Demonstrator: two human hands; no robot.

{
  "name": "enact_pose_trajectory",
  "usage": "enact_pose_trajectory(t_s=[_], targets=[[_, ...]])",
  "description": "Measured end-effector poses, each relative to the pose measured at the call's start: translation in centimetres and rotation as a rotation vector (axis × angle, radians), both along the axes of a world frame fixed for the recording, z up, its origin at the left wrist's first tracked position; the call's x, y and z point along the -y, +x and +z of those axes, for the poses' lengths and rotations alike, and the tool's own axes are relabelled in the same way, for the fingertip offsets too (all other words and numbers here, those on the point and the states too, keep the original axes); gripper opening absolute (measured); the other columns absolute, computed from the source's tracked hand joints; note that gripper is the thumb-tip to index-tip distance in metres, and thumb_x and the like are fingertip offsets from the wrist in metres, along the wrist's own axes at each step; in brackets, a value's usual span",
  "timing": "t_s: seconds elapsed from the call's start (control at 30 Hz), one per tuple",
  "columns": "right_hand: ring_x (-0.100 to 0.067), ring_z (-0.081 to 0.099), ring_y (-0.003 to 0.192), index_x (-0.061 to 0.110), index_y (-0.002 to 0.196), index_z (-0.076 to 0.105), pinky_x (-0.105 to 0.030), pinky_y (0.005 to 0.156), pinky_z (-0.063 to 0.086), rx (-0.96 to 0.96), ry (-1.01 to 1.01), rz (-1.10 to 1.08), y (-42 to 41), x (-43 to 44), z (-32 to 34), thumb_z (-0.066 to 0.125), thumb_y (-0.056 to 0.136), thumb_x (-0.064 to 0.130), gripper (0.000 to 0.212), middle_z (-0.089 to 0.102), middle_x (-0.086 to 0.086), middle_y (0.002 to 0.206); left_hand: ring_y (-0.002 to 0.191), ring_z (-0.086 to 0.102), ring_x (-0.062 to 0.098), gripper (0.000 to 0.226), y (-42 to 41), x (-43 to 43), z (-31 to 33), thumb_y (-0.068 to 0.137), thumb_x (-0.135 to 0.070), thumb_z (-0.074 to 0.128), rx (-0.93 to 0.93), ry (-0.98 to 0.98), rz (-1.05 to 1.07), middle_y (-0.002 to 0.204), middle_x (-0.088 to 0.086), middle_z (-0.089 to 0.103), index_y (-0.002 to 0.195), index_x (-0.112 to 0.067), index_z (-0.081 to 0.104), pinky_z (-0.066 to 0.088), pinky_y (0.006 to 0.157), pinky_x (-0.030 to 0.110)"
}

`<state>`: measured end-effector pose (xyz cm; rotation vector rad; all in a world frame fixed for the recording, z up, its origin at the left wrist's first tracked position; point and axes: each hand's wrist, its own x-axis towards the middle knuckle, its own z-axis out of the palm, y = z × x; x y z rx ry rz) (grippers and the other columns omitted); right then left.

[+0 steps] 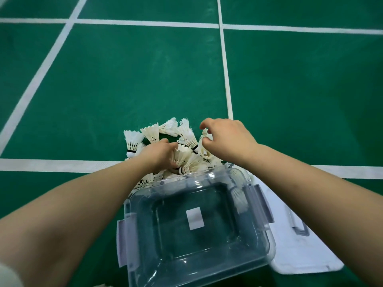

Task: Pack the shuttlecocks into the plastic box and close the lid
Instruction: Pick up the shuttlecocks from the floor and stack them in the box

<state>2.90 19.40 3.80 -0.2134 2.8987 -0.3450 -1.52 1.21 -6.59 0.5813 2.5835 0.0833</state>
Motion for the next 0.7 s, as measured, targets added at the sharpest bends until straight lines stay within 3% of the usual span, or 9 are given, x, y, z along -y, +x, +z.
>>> enact_pose_trajectory(t_s=[0.1,0.2,0.5,0.7], targets=[[-0.029,0.055,0.107,0.021,0.123,0.049,-0.039,0.092,0.040,-0.008,0.004,0.002,0.1,-0.4,0.1,0.043,0.086,0.025,0.037,0.063,-0.006,0.117,0.074,0.048,0.019,0.037,0.1,0.2,0.3,0.073,-0.037,0.070,-0.016,0.031,-0.003,0.091,0.003,0.050,0.088,-0.020,0.041,0.032,0.052,0.026],[-0.029,0.056,0.106,0.021,0.122,0.050,-0.039,0.091,0.038,-0.026,0.020,0.008,0.4,-1.0,0.7,0.043,0.087,0.026,0.037,0.063,-0.006,0.116,0.073,0.049,0.019,0.036,0.1,0.3,1.6,0.073,-0.033,0.070,-0.041,0.082,0.012,0.087,0.003,0.048,0.084,-0.019,0.038,0.034,0.053,0.026],[-0.028,0.056,0.106,0.022,0.122,0.050,-0.039,0.091,0.040,-0.114,0.034,0.074,1.3,-0.4,5.5,0.043,0.087,0.028,0.037,0.064,-0.006,0.115,0.074,0.052,0.024,0.037,-0.6,1.1,12.8,0.072,-0.039,0.066,-0.231,0.060,-0.100,0.087,0.005,0.051,0.086,-0.017,0.041,0.042,0.058,0.032],[-0.026,0.049,0.110,0.027,0.119,0.053,-0.040,0.093,0.039,-0.160,-0.025,0.218,4.0,2.6,9.6,0.051,0.087,0.047,0.038,0.057,-0.004,0.117,0.073,0.051,0.023,0.043,4.2,2.4,19.3,0.068,-0.044,0.069,-0.293,0.102,-0.147,0.086,-0.001,0.048,0.086,-0.021,0.038,0.042,0.061,0.032]])
